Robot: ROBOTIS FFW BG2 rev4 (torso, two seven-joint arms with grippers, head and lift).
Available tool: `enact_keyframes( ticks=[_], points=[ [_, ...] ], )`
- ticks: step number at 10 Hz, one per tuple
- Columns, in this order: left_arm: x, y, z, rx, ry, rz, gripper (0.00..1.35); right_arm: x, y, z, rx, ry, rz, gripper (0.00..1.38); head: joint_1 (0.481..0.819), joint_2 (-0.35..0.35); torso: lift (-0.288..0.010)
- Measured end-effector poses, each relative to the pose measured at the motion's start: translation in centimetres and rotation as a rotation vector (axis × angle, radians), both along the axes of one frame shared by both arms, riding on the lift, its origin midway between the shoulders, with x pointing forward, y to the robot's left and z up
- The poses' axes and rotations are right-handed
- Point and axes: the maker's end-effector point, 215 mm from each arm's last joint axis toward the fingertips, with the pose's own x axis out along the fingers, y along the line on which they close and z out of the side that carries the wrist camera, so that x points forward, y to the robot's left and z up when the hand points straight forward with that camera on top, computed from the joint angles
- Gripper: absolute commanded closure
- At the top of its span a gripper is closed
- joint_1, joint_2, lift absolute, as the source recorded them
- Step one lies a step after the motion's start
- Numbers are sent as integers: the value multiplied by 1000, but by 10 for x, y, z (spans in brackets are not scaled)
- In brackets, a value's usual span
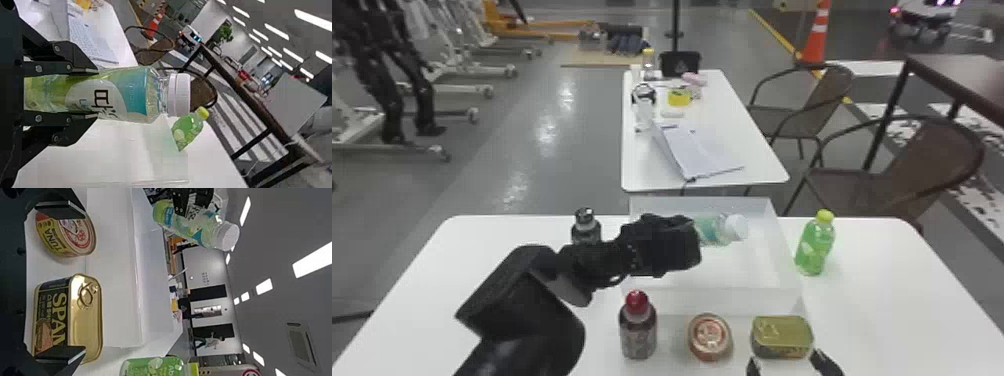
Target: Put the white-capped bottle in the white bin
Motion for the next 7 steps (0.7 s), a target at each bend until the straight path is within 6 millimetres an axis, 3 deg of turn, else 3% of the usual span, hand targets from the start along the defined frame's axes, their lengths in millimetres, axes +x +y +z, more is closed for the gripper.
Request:
enact_keyframes(
  ticks=[1,3,5,7],
  points=[
    [0,-17,-1,110,-56,-45,769,1,1,0,2,0,1,93,549,0,-100],
    [1,-30,-8,193,-79,-76,48,2,2,0,3,-1,4,93,549,0,-100],
    [6,-23,-5,195,-83,-64,163,1,2,0,6,0,3,93,549,0,-100],
    [13,-4,10,156,-89,-27,182,1,1,0,7,1,2,93,549,0,-100]
  ],
)
